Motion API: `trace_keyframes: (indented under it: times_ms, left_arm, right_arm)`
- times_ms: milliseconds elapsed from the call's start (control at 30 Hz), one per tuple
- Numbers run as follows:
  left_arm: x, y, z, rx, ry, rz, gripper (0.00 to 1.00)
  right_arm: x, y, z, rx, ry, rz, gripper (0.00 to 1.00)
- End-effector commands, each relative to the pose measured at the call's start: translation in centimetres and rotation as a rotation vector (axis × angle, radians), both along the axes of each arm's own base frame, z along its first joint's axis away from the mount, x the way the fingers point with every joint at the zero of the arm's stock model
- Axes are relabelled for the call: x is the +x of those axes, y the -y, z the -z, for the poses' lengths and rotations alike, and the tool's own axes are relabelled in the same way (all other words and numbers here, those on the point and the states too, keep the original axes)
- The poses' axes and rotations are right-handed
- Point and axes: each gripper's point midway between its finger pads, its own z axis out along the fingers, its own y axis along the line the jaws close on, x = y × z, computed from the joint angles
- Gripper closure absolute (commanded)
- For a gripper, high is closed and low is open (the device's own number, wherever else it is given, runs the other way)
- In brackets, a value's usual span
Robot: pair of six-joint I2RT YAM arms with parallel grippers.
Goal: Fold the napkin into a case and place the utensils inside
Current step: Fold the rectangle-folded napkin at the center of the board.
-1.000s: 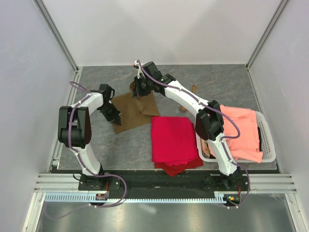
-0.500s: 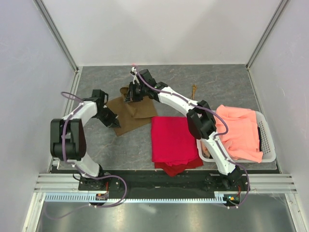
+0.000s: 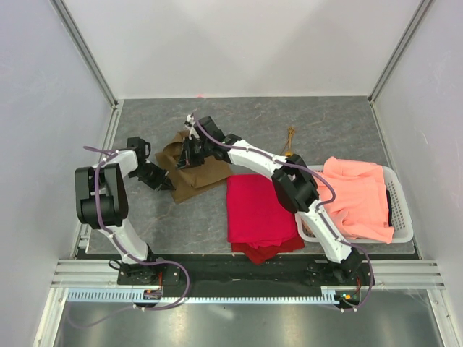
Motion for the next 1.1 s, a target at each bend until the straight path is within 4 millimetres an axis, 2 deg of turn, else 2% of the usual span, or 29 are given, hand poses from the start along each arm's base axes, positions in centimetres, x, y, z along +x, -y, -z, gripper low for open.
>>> trace_keyframes:
  times_ms: [0,300,467,567,700,800,833,867,967,1033,1067]
  left_arm:
    - [1.4,0.3,-1.0,-0.017,0.060,-0.016,0.94]
    - [-0.6,0.5,-0.2,-0.012,0.037,-0.017,0.94]
    - [-0.7,0.4,-0.7,-0.008,0.056,-0.012,0.94]
    - [-0.3,0.4,-1.9,-0.019,0.090,-0.017,0.94]
    - [0.0,-1.0,-4.3,-0.024,0.145,-0.055,0.93]
    - [0.8,-2.9,-6.6,0.015,0.231,-0.066,0.90]
    - [0.8,-3.2,-6.9,0.026,0.235,-0.060,0.89]
    - [0.9,-3.4,-7.3,0.039,0.253,-0.034,0.87]
    - [1.8,-2.8,-8.3,0.014,0.289,-0.006,0.85]
    - [2.4,-2.0,-8.6,-0.006,0.309,0.018,0.85]
    - [2.7,-0.9,-8.7,-0.013,0.318,0.056,0.84]
  right_arm:
    - [-0.1,-1.9,-0.6,0.071,-0.029,0.004,1.00]
    - [0.4,-2.4,1.7,0.086,-0.115,0.090,1.00]
    - [0.5,-2.6,3.0,0.086,-0.144,0.103,1.00]
    - [0.4,-2.7,3.4,0.090,-0.158,0.097,0.99]
    - [-0.9,-3.0,3.3,0.103,-0.198,0.055,0.85]
    - [-1.7,-2.5,2.2,0.106,-0.205,-0.002,0.69]
    - [-1.9,-2.2,1.8,0.109,-0.214,-0.020,0.59]
    - [-2.0,-1.8,1.0,0.116,-0.216,-0.031,0.57]
    - [-0.6,0.9,-0.2,0.093,-0.181,-0.017,0.45]
    - [0.9,3.6,0.1,0.044,-0.150,0.000,0.42]
    - [1.4,4.8,0.0,0.018,-0.136,0.024,0.42]
